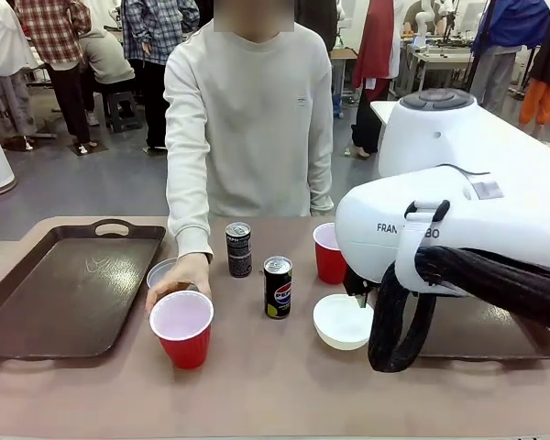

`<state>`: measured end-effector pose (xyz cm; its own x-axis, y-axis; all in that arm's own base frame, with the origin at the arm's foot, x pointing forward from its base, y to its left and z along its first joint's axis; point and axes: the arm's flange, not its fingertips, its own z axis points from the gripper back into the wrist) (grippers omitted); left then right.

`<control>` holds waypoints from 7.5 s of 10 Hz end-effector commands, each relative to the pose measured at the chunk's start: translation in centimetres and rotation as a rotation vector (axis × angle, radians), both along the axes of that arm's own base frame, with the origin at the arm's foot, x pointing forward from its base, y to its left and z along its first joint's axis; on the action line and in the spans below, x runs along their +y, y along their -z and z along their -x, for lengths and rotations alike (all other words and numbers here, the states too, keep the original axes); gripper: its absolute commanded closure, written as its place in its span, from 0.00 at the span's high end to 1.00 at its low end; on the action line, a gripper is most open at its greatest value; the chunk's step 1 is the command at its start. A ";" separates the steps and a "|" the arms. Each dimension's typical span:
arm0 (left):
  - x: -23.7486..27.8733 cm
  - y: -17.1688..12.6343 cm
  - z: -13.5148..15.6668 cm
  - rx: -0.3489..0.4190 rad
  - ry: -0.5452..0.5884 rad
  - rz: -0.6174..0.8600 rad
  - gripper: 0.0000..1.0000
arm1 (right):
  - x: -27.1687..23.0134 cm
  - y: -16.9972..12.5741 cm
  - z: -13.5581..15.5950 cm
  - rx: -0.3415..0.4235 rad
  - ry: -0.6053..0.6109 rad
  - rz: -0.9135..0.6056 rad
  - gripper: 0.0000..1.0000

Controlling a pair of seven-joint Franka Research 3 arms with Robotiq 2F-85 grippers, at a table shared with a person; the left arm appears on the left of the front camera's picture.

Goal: Prepare tableware on both trays.
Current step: Pick up a Picnic Bowl from the table and place it on a Handle tray.

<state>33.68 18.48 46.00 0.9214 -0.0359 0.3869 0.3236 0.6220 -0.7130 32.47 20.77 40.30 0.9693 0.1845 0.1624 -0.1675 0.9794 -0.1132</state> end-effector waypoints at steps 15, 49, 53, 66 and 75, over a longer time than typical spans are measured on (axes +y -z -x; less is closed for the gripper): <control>0.2 -0.2 0.1 -0.004 0.001 0.011 1.00 | 0.3 6.4 -4.6 0.135 0.181 -0.207 0.89; 0.2 -0.2 0.1 -0.004 0.001 0.011 1.00 | -18.2 -0.1 -8.8 0.155 0.016 -0.165 0.04; 0.2 -0.2 0.1 -0.004 0.001 0.011 1.00 | -18.7 2.1 -9.3 0.196 -0.004 -0.174 0.04; 0.2 -0.2 0.1 -0.004 0.001 0.011 1.00 | -17.0 -1.9 -1.0 0.247 0.024 -0.143 0.04; 0.2 -0.2 0.1 -0.004 0.001 0.011 1.00 | -16.8 3.9 -7.9 0.137 0.055 -0.254 0.63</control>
